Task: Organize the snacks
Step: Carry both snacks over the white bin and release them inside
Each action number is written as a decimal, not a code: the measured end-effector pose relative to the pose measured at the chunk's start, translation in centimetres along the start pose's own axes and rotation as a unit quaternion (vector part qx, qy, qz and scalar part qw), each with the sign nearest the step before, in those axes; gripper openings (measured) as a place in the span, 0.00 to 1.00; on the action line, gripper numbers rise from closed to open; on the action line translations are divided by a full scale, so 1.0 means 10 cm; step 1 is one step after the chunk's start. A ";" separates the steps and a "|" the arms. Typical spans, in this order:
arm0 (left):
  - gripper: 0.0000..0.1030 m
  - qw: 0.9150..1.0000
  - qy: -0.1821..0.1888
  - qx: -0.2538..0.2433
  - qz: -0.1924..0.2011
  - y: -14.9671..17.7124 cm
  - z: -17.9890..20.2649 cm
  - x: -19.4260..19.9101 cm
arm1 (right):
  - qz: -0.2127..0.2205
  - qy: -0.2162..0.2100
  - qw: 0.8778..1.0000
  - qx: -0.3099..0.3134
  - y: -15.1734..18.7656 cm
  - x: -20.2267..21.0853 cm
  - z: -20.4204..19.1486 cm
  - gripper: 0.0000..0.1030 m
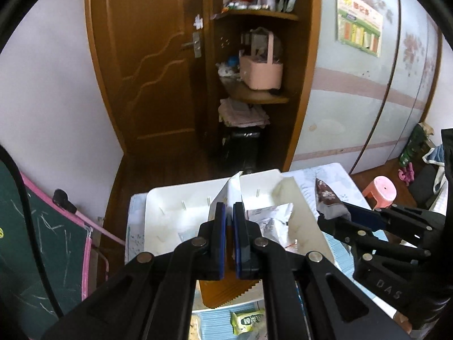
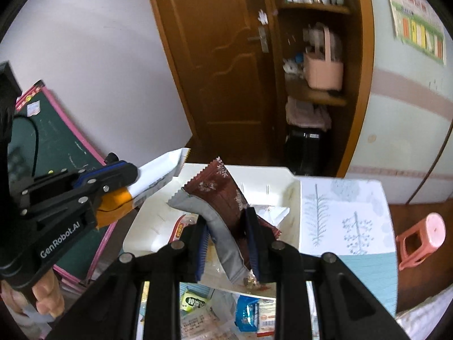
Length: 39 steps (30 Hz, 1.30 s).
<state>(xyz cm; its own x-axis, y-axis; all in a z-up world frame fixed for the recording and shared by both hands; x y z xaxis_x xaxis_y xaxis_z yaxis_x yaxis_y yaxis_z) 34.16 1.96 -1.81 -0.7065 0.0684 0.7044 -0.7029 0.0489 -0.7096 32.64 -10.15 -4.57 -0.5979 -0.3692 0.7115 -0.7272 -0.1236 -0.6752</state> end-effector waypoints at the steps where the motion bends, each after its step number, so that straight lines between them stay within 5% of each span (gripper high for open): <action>1: 0.03 1.000 -0.001 0.003 -0.005 0.01 -0.03 -0.08 | -0.005 -0.001 1.000 -0.007 0.00 -0.06 0.03 0.24; 13: 0.05 0.999 -0.010 0.017 -0.045 0.21 -0.14 -0.67 | -0.049 0.014 0.998 -0.026 0.09 -0.57 0.17 0.26; 15: 0.23 0.998 -0.017 0.021 -0.053 0.24 -0.14 -0.73 | -0.059 0.011 0.998 -0.030 0.11 -0.63 0.18 0.29; 17: 0.74 0.997 -0.030 0.030 -0.065 0.29 -0.17 -0.81 | -0.067 0.011 0.997 -0.034 0.14 -0.69 0.20 0.43; 19: 0.85 0.996 -0.054 0.039 -0.062 0.32 -0.24 -0.84 | -0.069 0.020 0.997 -0.040 0.16 -0.72 0.25 0.51; 23: 0.85 0.995 -0.038 0.049 -0.076 0.41 -0.30 -0.89 | -0.067 0.028 0.997 -0.041 0.19 -0.72 0.30 0.59; 39: 0.85 0.995 -0.034 0.041 -0.088 0.58 -0.27 -0.63 | -0.068 0.020 0.996 -0.045 0.28 -0.48 0.29 0.59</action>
<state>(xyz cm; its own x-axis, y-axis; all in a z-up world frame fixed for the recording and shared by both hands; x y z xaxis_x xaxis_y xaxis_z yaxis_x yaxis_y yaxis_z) 34.78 4.48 -10.42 -0.5743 -0.0014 0.8186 -0.8183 -0.0267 -0.5742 34.41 -11.37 -10.41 -0.5029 -0.3168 0.8042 -0.8289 -0.0871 -0.5526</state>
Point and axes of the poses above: each gripper's, at about its wrist camera, not at the fingertips, and x roughly against the way its jaws point, z to its right, y to its underside, the point moved 8 cm from there along -x, roughly the way its jaws point, and after that the axes turned 1 degree about -z, right-handed, at the moved point
